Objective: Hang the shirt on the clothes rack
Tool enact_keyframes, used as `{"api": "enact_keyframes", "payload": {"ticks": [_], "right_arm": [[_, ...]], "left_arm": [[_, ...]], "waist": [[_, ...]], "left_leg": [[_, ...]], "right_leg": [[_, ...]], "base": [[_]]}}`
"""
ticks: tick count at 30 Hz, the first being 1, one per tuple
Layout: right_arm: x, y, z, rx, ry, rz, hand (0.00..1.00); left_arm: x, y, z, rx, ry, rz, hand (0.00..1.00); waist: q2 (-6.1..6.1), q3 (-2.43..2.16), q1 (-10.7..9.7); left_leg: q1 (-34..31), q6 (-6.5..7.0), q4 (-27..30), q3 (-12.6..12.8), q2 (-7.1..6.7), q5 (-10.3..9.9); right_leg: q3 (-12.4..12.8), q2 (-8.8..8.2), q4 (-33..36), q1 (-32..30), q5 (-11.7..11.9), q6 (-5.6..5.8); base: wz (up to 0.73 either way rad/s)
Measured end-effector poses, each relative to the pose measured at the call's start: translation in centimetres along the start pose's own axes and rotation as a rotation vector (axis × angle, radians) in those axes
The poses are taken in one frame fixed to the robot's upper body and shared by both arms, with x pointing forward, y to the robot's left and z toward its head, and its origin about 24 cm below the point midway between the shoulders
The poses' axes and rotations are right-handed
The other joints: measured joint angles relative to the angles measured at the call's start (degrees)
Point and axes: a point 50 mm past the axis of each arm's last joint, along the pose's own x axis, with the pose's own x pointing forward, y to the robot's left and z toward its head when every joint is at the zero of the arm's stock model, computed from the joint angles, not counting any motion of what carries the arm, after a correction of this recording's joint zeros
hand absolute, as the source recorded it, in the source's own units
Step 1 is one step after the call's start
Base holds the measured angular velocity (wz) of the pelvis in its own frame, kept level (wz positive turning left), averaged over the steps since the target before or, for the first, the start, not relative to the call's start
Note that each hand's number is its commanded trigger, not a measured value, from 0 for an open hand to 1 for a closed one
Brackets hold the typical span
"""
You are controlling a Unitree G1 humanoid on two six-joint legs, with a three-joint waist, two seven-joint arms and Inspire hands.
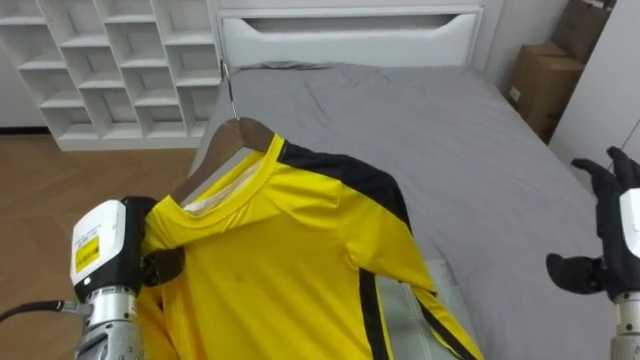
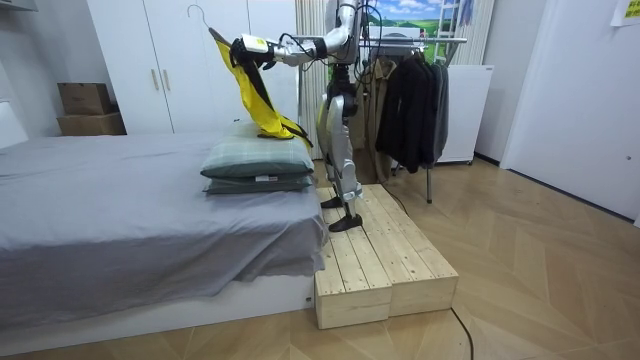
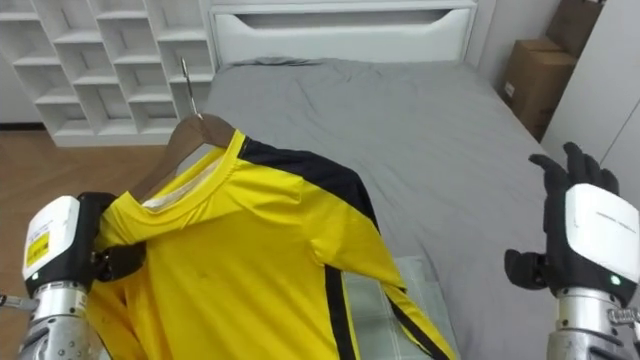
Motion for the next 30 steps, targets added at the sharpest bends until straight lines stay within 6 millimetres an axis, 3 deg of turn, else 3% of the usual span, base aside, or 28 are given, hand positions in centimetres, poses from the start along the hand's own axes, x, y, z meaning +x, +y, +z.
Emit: {"api": "enact_keyframes", "payload": {"ticks": [6,11,18,30], "right_arm": [[1.9,-0.7,3.3,0.034,-0.115,-0.017,0.00],[2.5,-0.7,4.5,0.040,-0.158,-0.011,0.00],[2.4,-0.6,4.5,0.031,-0.161,-0.006,0.00],[2.8,0.3,6.7,0.034,-0.242,0.087,0.00]], "left_arm": [[-0.1,-0.3,0.5,0.024,-0.033,-0.042,1.00],[-0.1,-0.4,0.6,0.033,-0.040,-0.046,1.00],[-0.1,-0.4,0.6,0.038,-0.043,-0.046,1.00],[-0.3,-0.9,1.4,0.015,-0.063,-0.057,1.00]], "waist": [[-0.91,0.31,1.41],[-2.05,0.17,1.93],[-1.99,0.14,2.49],[-1.28,0.11,2.87]], "left_leg": [[0.00,0.00,-0.07,0.02,-0.05,0.02],[-0.05,0.00,-0.04,-0.43,-0.12,0.01],[-0.17,0.00,0.06,-1.05,-0.23,0.01],[-0.19,0.00,0.07,-0.93,-0.23,0.01]], "right_leg": [[0.01,-0.05,-0.05,-0.05,0.00,0.00],[-0.46,-0.08,-0.40,0.31,0.00,0.00],[-0.98,-0.13,-0.96,0.74,0.10,0.08],[-0.97,-0.12,-0.97,0.71,0.14,0.05]], "base": [[0.00],[0.04],[0.04],[0.00]]}}
